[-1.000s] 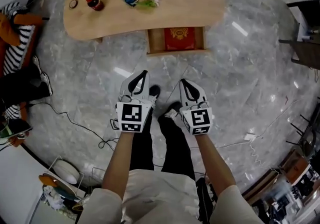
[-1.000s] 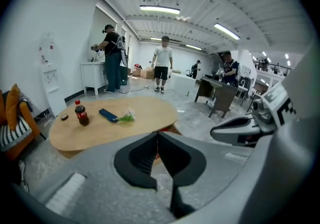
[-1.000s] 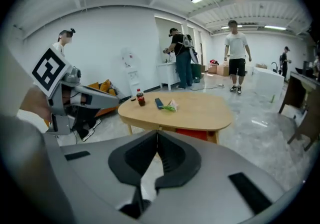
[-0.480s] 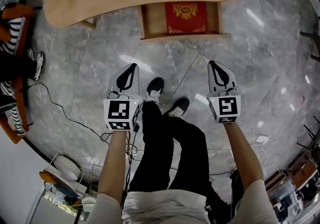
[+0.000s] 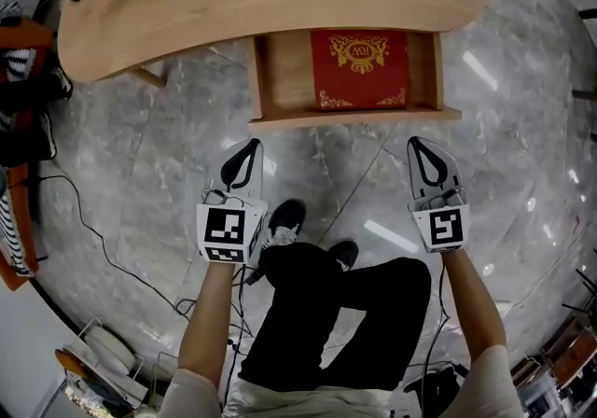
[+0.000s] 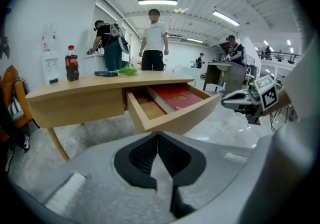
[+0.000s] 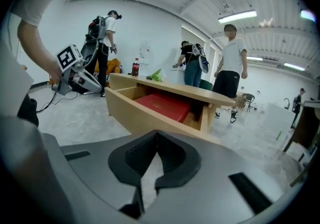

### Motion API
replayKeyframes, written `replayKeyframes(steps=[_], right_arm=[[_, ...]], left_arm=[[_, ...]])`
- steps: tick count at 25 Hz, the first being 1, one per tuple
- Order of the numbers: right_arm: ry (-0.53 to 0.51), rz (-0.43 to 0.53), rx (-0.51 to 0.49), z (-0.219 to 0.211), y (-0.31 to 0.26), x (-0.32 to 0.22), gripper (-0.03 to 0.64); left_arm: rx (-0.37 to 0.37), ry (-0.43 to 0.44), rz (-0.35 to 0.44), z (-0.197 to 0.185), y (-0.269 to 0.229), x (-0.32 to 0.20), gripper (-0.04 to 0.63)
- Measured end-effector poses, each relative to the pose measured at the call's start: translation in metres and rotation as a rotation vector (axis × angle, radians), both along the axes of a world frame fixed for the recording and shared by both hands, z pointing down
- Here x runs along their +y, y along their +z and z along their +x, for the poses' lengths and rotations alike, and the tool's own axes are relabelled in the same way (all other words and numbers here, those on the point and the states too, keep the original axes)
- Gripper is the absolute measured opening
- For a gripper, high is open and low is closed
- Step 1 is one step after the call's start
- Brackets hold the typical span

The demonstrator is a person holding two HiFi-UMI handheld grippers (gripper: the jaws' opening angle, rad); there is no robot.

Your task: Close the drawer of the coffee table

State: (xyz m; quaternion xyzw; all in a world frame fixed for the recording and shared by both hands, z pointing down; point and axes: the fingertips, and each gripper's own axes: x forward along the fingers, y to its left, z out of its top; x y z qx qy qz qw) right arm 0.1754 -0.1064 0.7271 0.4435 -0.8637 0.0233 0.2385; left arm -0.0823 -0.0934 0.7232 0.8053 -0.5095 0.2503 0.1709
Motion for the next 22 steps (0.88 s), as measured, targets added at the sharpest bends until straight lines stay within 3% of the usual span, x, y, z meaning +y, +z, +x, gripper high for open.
replayKeyframes(steps=[8, 13, 16, 22], right_arm=[[-0.053, 0.127, -0.069, -0.006, 0.041, -0.033, 0.015], [-0.011, 0.105, -0.135, -0.011, 0.046, -0.033, 0.015], [0.029, 0.093, -0.176, -0.01, 0.047, -0.032, 0.015], [0.028, 0.12, -0.144, -0.014, 0.042, -0.031, 0.015]], left_arm=[[0.061, 0.019, 0.165, 0.007, 0.037, -0.017, 0.009], [0.064, -0.011, 0.237, 0.005, 0.036, -0.018, 0.009], [0.082, -0.04, 0.261, 0.004, 0.038, -0.017, 0.009], [0.066, -0.058, 0.264, -0.001, 0.035, -0.024, 0.009]])
